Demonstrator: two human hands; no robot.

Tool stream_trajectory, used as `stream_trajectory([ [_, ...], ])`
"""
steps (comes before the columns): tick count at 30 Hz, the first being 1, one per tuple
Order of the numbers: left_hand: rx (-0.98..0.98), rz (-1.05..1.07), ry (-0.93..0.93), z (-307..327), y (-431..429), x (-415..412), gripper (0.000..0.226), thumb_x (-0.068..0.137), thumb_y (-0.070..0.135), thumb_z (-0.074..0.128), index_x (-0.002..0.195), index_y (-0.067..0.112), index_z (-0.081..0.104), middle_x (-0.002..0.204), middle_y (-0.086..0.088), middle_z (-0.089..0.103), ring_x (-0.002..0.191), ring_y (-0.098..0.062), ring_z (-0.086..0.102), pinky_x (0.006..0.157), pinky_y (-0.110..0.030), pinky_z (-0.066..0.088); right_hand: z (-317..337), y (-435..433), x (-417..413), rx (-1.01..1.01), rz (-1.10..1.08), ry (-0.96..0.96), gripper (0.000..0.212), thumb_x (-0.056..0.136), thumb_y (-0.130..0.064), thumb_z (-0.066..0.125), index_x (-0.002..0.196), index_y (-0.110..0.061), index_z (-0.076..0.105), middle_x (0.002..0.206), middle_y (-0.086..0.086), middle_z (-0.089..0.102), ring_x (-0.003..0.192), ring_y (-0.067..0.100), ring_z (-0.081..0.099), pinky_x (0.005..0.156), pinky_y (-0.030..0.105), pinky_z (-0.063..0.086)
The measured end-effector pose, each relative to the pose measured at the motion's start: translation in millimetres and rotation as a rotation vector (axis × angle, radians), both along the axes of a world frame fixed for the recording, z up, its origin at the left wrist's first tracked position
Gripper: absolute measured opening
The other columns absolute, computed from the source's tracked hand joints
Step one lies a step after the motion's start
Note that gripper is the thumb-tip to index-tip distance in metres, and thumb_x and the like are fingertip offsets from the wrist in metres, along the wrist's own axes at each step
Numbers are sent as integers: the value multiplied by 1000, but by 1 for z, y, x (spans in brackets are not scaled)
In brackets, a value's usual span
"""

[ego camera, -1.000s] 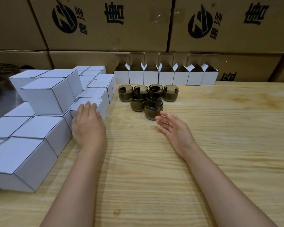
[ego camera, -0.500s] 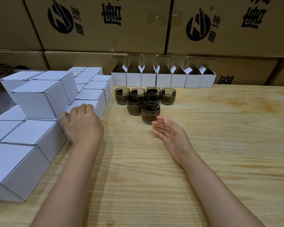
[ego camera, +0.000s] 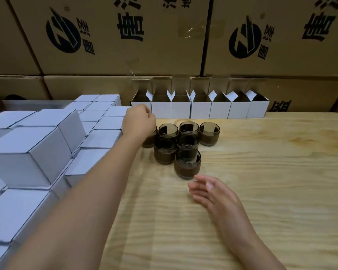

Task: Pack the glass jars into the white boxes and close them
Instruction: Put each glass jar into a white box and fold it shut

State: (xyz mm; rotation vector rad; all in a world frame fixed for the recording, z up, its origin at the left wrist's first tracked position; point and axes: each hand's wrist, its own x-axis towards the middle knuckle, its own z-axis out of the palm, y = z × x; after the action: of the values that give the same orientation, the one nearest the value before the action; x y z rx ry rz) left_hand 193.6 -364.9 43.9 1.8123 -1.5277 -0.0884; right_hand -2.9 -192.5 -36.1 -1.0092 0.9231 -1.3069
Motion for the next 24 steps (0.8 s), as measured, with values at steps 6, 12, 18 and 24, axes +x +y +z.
stream_trajectory([
  [6,395,-164,-357,8,-79,22,43,97,7,38,138,3,47,157,-13,25,142,-30,26,111,-42,31,-9,-5,0,-21,-20,-8,30,73,-20,54,89,-6,75,90,25,69,83,30,67,71,27,56],
  [12,473,-243,-431,0,-110,29,40,99,1,32,136,-3,47,159,-16,16,149,-25,6,116,-39,17,-8,-7,-1,-53,23,82,30,74,-23,57,97,-24,75,91,23,70,84,30,68,74,29,55],
  [18,473,-258,-444,-7,-115,34,29,99,6,39,124,3,51,142,-16,32,128,-30,33,106,-41,31,-10,-7,-1,-74,4,100,23,81,-24,58,95,-20,76,88,24,70,80,28,68,71,28,54],
  [24,422,-250,-435,-3,-109,30,35,97,3,38,129,-3,54,147,-21,32,130,-36,38,103,-37,32,-9,-6,-1,-91,17,81,32,74,-24,54,96,-15,75,89,25,69,83,30,67,73,29,54],
])
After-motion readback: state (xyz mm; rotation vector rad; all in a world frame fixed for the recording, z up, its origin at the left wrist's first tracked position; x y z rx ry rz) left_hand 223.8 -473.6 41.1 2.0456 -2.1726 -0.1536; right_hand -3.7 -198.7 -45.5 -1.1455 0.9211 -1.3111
